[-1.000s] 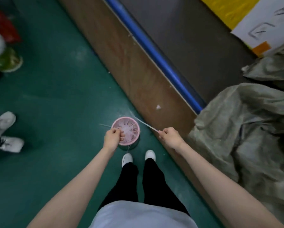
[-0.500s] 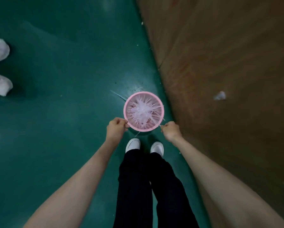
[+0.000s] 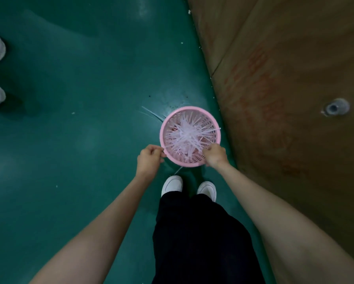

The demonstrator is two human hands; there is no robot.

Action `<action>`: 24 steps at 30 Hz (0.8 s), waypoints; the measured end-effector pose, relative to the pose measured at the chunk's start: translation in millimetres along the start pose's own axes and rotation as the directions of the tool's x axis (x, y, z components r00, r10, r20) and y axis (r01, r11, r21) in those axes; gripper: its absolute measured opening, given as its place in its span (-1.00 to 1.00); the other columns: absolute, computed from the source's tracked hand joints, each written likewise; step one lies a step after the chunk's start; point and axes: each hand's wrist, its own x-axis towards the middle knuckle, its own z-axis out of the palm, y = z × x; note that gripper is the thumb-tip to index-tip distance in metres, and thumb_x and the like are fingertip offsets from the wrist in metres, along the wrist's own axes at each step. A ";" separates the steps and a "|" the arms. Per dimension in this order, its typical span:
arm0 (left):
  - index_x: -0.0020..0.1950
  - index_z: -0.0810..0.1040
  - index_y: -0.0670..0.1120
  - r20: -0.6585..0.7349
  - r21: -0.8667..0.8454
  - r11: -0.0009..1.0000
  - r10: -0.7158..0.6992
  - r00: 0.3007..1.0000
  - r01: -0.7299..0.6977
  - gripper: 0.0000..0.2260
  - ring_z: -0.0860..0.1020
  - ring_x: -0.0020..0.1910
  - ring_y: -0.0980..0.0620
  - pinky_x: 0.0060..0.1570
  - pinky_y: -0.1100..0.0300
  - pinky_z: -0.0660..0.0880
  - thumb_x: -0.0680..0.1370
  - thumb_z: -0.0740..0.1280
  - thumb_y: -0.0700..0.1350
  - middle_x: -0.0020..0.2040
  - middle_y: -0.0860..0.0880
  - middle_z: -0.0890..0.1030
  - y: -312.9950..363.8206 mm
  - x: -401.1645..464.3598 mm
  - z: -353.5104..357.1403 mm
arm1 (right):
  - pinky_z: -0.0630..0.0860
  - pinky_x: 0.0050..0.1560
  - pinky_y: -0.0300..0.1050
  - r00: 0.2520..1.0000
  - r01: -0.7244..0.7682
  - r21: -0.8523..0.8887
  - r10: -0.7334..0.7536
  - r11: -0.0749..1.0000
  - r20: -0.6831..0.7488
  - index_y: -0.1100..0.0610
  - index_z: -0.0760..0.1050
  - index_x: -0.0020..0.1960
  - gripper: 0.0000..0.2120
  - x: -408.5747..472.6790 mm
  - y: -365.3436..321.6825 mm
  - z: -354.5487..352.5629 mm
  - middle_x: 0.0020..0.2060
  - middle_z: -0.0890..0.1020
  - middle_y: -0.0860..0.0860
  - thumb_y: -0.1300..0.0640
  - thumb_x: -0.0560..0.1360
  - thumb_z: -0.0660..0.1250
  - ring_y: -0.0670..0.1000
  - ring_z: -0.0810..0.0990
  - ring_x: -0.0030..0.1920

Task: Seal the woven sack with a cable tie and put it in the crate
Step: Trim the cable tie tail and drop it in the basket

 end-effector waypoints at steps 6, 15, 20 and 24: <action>-0.13 0.53 -0.08 0.043 0.021 0.999 0.045 0.998 -0.046 -0.79 0.52 -0.34 0.06 -0.23 0.23 0.41 0.58 0.16 -0.27 -0.27 -0.01 0.61 70.0 -95.6 -33.8 | 0.60 0.03 0.09 0.995 0.092 0.197 -0.084 0.976 -0.049 0.13 0.59 -0.25 -0.77 -112.3 -19.2 -71.7 -0.18 0.69 0.20 0.33 0.45 0.21 0.16 0.66 -0.20; -0.10 0.59 -0.10 0.144 0.118 0.938 0.309 0.940 -0.326 -0.83 0.56 -0.27 0.14 -0.19 0.37 0.46 0.58 0.22 -0.25 -0.24 0.04 0.63 197.4 -275.8 -90.3 | 0.55 -0.07 -0.04 0.920 0.351 0.416 -0.225 0.839 -0.321 -0.03 0.55 -0.25 -0.69 -338.2 -45.3 -211.3 -0.35 0.66 0.00 0.38 0.41 0.30 -0.14 0.60 -0.35; -0.10 0.59 -0.09 0.237 0.098 0.861 0.467 0.852 -0.499 -0.82 0.60 -0.22 0.09 -0.15 0.32 0.49 0.59 0.22 -0.23 -0.24 0.04 0.64 254.8 -332.6 -95.7 | 0.56 -0.04 -0.05 0.854 0.460 0.525 -0.197 0.716 -0.481 0.05 0.57 -0.21 -0.74 -408.6 -37.9 -255.9 -0.30 0.67 0.06 0.40 0.44 0.28 -0.03 0.63 -0.27; -0.07 0.60 -0.10 0.369 0.116 0.762 0.563 0.740 -0.637 -0.82 0.56 -0.24 0.21 -0.20 0.42 0.46 0.59 0.21 -0.21 -0.24 0.07 0.63 294.9 -364.5 -76.5 | 0.54 -0.11 -0.23 0.781 0.551 0.563 -0.142 0.616 -0.608 0.19 0.55 -0.14 -0.83 -446.5 -26.5 -278.1 -0.28 0.64 0.11 0.41 0.47 0.27 -0.11 0.61 -0.29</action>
